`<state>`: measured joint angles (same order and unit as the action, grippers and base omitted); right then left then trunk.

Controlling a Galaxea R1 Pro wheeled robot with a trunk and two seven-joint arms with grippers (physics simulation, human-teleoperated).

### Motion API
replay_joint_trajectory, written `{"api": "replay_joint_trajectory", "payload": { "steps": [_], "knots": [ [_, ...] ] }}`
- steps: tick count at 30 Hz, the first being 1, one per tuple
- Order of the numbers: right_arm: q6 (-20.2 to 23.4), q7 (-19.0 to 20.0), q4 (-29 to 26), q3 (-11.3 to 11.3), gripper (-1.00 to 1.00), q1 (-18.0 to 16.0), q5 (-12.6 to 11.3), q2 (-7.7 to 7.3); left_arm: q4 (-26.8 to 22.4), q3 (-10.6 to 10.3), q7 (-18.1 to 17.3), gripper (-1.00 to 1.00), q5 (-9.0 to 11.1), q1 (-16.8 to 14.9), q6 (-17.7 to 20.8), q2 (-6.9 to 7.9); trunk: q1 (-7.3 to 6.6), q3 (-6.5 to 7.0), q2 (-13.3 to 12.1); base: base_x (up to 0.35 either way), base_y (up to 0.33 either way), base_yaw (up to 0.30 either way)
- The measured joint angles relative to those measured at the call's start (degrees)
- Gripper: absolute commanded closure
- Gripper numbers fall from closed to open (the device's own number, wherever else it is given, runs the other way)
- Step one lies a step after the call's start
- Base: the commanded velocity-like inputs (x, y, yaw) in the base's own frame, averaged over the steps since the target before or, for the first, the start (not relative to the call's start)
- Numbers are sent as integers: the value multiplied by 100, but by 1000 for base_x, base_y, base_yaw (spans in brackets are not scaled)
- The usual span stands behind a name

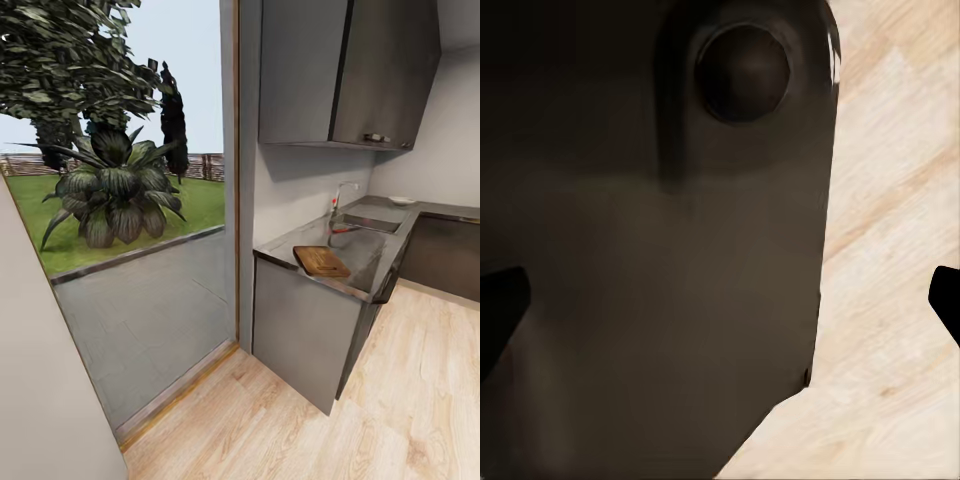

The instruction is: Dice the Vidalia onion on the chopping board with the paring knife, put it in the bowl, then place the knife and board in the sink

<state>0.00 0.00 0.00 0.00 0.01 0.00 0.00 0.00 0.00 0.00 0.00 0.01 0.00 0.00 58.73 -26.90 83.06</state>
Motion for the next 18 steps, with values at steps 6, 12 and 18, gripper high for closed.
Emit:
{"api": "replay_joint_trajectory", "payload": {
  "steps": [6,12,18],
  "knots": [
    [-18,-8,-137,9,-100,-32,-8,148,-16,7,-24,-100,-18,9,-16,31,0,2,0,0,0,0],
    [-67,-8,-179,8,-100,-32,-7,199,-22,16,-24,-100,-23,8,-16,57,0,2,0,0,0,0],
    [-92,-8,-232,2,-100,-33,-8,201,-119,23,-24,-100,-15,7,-30,105,1,2,-1,-21,-124,0]
  ]
}}
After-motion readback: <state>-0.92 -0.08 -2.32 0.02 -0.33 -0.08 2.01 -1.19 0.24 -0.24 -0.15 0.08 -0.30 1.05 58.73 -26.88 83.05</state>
